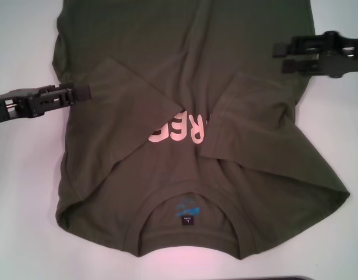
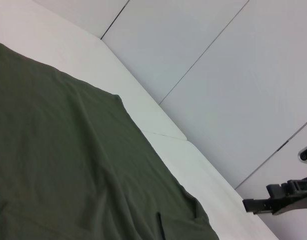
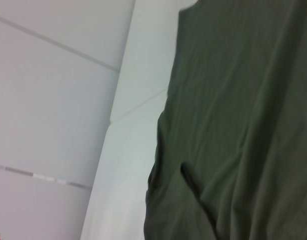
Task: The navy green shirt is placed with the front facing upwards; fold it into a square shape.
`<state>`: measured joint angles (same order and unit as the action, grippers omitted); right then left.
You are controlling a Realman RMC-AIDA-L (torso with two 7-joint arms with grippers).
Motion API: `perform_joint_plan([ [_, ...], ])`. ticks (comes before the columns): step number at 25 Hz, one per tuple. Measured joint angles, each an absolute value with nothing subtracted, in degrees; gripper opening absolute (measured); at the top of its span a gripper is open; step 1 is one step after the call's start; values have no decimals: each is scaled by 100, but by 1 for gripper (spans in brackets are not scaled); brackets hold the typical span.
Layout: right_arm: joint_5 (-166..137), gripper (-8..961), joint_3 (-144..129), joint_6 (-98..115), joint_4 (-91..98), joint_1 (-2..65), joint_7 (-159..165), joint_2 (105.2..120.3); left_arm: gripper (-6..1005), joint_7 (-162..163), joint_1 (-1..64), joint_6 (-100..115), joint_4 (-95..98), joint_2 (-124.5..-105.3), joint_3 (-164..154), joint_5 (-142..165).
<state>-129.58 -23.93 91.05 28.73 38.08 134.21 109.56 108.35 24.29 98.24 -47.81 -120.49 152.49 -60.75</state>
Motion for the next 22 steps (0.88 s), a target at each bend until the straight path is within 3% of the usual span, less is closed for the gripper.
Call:
perform_joint_plan([
  [5,-12550,677,-2177,9284,2877,3538,13118,10824,719,10853,2441,9832,-4781,-12048,15249,-6075],
  [17,-12144,868,-2215,9958,3066,3168,11591,10852,719,11007,2460,9925,-4859,-12039,15249,-6081],
  [19,-12055,891,-2186,10236,3320,3080,10878,10920,719,11013,2454,10039,-4917,-12031,15260,-6108],
  [22,-11871,926,-2174,10556,4114,2834,9729,11205,719,11068,2429,10245,-5026,-12005,15346,-6194],
])
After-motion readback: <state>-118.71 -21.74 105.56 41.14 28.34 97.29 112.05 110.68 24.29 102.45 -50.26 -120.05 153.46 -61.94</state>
